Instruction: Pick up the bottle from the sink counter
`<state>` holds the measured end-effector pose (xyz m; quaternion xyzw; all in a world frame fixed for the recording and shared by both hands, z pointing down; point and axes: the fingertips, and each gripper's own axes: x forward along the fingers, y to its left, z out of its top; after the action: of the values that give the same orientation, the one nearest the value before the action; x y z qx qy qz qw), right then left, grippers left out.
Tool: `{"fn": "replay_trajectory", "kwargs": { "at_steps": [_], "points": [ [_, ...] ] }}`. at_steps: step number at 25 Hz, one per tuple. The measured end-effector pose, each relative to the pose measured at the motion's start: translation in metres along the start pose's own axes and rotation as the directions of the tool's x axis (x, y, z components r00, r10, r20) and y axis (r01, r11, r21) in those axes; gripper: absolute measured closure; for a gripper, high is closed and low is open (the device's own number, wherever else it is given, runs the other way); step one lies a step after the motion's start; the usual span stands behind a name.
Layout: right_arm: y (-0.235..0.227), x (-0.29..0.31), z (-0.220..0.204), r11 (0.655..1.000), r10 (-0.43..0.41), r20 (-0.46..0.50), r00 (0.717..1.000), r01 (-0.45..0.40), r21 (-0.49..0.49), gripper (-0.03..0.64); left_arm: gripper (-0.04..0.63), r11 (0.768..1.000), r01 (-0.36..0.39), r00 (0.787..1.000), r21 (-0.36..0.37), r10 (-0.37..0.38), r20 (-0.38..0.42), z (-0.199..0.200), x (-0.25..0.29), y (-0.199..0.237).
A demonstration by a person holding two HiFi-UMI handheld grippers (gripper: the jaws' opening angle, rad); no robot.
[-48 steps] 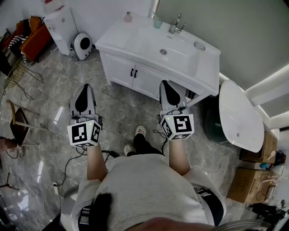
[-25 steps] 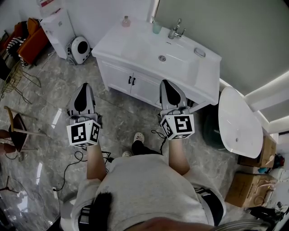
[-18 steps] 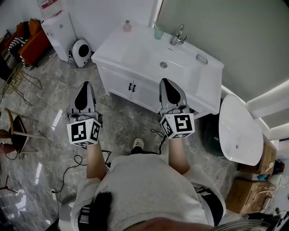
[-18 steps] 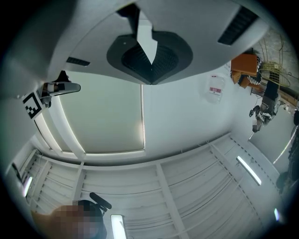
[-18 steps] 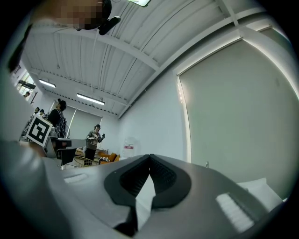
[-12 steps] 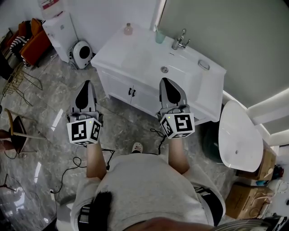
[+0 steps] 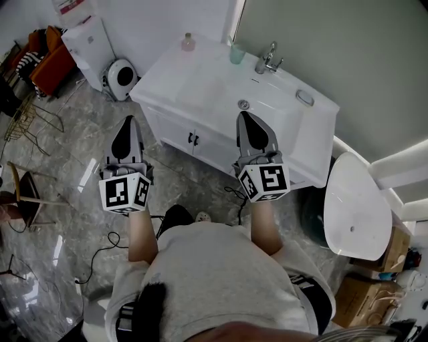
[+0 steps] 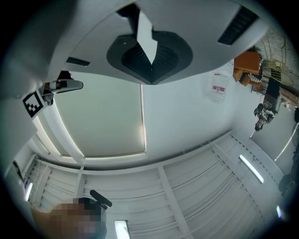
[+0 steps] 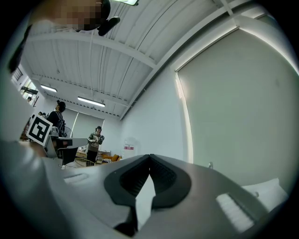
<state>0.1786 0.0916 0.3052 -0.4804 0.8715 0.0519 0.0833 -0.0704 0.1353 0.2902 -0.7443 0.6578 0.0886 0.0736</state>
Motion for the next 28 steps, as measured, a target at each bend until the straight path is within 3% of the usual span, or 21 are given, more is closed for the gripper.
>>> {"fn": "replay_trajectory", "kwargs": {
  "at_steps": [10, 28],
  "points": [
    [-0.013, 0.042, -0.008, 1.000, -0.006, 0.003, 1.000, 0.006, -0.008, 0.606, 0.588, 1.000, 0.012, 1.000, -0.010, -0.012, 0.011, -0.009, 0.048, 0.018],
    [-0.037, 0.203, -0.027, 0.993, -0.115, 0.006, 0.993, 0.115, -0.031, 0.606, 0.588, 0.991, 0.126, 0.992, -0.039, -0.126, 0.004, -0.038, 0.215, 0.105]
  ]
}}
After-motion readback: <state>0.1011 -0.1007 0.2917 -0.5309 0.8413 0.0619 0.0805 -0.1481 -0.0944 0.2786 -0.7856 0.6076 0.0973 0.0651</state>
